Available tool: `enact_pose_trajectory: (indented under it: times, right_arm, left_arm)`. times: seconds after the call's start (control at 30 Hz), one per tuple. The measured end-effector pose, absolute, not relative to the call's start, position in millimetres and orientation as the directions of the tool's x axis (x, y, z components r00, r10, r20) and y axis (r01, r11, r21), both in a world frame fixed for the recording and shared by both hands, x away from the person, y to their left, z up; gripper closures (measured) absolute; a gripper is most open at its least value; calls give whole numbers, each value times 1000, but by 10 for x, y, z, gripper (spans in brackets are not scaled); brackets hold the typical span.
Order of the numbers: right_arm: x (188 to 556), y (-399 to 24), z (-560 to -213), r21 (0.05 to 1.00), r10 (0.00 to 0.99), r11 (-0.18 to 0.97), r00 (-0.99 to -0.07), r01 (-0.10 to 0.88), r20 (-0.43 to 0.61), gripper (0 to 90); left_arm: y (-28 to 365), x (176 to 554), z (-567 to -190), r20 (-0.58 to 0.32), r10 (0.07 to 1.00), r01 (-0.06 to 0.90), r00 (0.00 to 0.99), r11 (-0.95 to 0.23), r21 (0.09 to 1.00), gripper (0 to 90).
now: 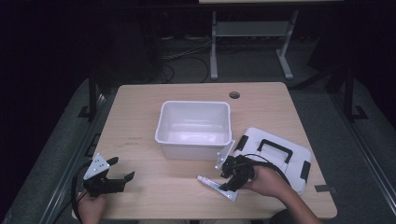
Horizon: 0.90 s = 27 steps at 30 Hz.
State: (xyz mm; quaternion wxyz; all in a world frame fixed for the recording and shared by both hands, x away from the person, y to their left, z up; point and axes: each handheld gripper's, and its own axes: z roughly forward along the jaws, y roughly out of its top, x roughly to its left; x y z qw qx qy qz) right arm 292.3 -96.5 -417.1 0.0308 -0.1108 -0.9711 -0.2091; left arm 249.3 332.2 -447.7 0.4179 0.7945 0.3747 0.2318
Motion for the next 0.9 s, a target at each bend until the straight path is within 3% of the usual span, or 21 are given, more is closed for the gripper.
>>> enact_pose_trajectory:
  times: [0.53, 0.9]
  right_arm:
    - [2915, -744, -4340, 374, 181, 906, -980, 200, 86, 513]
    - [2935, -678, -4386, 360, 161, 917, -985, 175, 67, 618]
  left_arm:
    - [3322, 2492, -4478, 54, 789, 402, 612, -369, 838, 134]
    - [3329, 2488, -4474, 54, 789, 402, 612, -370, 838, 134]
